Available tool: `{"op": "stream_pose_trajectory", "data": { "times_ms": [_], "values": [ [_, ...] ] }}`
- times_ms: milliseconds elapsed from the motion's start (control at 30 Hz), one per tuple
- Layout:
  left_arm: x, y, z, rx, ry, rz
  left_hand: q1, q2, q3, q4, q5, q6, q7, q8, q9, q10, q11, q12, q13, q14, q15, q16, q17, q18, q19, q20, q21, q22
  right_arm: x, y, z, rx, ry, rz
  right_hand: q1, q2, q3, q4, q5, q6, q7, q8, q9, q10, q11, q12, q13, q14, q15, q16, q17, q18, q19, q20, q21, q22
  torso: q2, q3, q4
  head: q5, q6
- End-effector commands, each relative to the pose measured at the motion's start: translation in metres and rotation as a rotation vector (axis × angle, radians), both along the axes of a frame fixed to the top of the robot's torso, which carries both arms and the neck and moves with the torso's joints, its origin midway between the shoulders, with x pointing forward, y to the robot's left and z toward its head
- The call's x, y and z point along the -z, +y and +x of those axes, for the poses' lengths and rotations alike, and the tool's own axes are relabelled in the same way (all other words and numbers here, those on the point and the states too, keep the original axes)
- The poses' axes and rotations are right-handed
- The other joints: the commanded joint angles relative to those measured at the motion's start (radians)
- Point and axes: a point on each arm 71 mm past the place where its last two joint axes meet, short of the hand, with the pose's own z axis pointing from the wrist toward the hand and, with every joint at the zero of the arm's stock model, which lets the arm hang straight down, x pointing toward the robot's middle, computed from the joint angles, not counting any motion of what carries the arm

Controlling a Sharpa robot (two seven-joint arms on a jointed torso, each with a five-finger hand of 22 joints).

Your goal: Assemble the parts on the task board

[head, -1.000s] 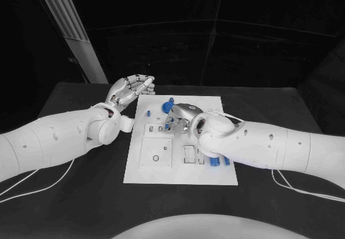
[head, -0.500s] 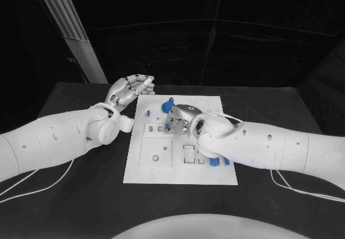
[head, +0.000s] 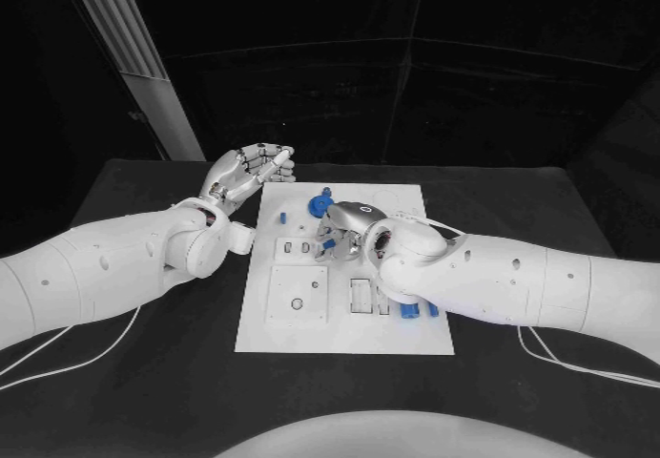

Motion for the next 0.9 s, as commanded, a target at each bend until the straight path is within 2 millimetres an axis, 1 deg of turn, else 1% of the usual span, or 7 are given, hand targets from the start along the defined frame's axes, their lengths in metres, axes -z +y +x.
{"op": "stream_pose_trajectory", "data": {
  "times_ms": [33,300,400,533,667,767,900],
  "values": [
    [-0.011,-0.001,-0.003,0.025,-0.133,-0.056,0.005,0.008,-0.003,-0.002,0.006,-0.003,0.109,-0.007,0.001,-0.005,0.001,0.005,-0.001,-0.005,-0.001,0.007,-0.002,-0.01,-0.003,0.0,-0.001,-0.001,-0.002,0.001,0.0,-0.005,-0.016,0.011,-0.001,-0.018,0.005,0.012,0.003,-0.011,0.001,0.0,0.002,0.108,0.007,0.002,0.262,0.106,0.006,0.002,0.263,-0.008,0.103,0.01,0.003,0.263,0.0,-0.0004,0.0003,0.0,0.0],
    [-0.011,-0.001,-0.003,0.026,-0.133,-0.056,0.005,0.008,-0.003,-0.002,0.006,-0.003,0.109,-0.007,0.001,-0.005,0.001,0.005,-0.001,-0.005,-0.001,0.007,-0.002,-0.01,-0.003,0.0,-0.001,-0.001,-0.006,-0.003,-0.001,-0.002,-0.05,0.05,0.002,-0.022,0.013,0.018,0.003,-0.007,0.001,0.003,0.003,0.108,0.007,0.002,0.262,0.106,0.006,0.002,0.263,-0.008,0.103,0.011,0.003,0.263,0.0,-0.0003,0.0002,-0.001,0.002],
    [-0.011,-0.001,-0.003,0.025,-0.133,-0.056,0.005,0.008,-0.003,-0.002,0.006,-0.003,0.109,-0.007,0.001,-0.005,0.001,0.005,-0.001,-0.005,-0.001,0.007,-0.002,-0.01,-0.003,0.0,-0.001,-0.001,-0.008,-0.006,-0.002,-0.004,-0.064,0.066,0.011,-0.022,0.023,0.02,0.003,0.0,-0.005,0.006,0.005,0.108,0.003,0.002,0.262,0.106,0.005,0.002,0.263,-0.008,0.103,0.012,0.003,0.263,-0.001,-0.0002,-0.0004,0.0,0.001],
    [-0.011,0.0,-0.003,0.023,-0.134,-0.055,0.005,0.008,-0.003,-0.002,0.006,-0.003,0.109,-0.007,0.001,-0.005,0.001,0.005,-0.001,-0.005,-0.001,0.007,-0.002,-0.01,-0.003,0.0,-0.001,-0.001,-0.011,-0.012,-0.005,-0.03,-0.076,0.079,0.034,-0.023,0.038,0.018,0.004,0.005,-0.024,0.008,0.006,0.108,-0.011,0.002,0.262,0.106,-0.005,0.002,0.263,-0.008,0.103,0.007,0.003,0.263,-0.003,-0.0008,-0.0011,0.001,0.0],
    [-0.011,0.0,-0.003,0.023,-0.134,-0.055,0.008,0.009,-0.003,-0.002,0.008,-0.003,0.109,-0.007,0.001,-0.005,0.001,0.006,-0.001,-0.005,-0.001,0.008,-0.002,-0.01,-0.003,0.0,-0.001,-0.002,-0.015,-0.018,-0.01,-0.067,-0.082,0.076,0.057,-0.025,0.05,0.013,0.009,0.0,-0.048,0.004,0.005,0.108,-0.031,0.002,0.262,0.106,-0.021,0.002,0.263,-0.008,0.103,-0.006,0.003,0.263,-0.001,-0.0013,0.0014,0.0,0.002],
    [-0.011,0.0,-0.002,0.022,-0.134,-0.054,0.008,0.009,-0.003,-0.002,0.008,-0.003,0.109,-0.007,0.001,-0.005,0.001,0.006,-0.001,-0.005,-0.001,0.008,-0.002,-0.01,-0.003,0.0,-0.001,-0.002,-0.019,-0.021,-0.01,-0.093,-0.083,0.054,0.068,-0.028,0.055,0.009,0.021,-0.006,-0.056,0.001,0.004,0.108,-0.04,0.002,0.262,0.106,-0.028,0.002,0.263,-0.008,0.103,-0.014,0.003,0.263,-0.001,-0.0005,-0.0012,0.001,0.001],
    [-0.011,0.0,-0.002,0.023,-0.134,-0.054,0.008,0.009,-0.003,-0.002,0.008,-0.003,0.109,-0.007,0.001,-0.005,0.001,0.006,-0.001,-0.005,-0.001,0.008,-0.002,-0.01,-0.003,0.0,-0.001,-0.002,-0.019,-0.024,-0.01,-0.116,-0.081,0.019,0.076,-0.034,0.057,0.007,0.037,-0.009,-0.062,0.001,0.004,0.108,-0.046,0.002,0.262,0.106,-0.034,0.002,0.263,-0.008,0.103,-0.02,0.003,0.263,-0.001,-0.0021,0.0013,-0.004,0.0]
  ]
}}
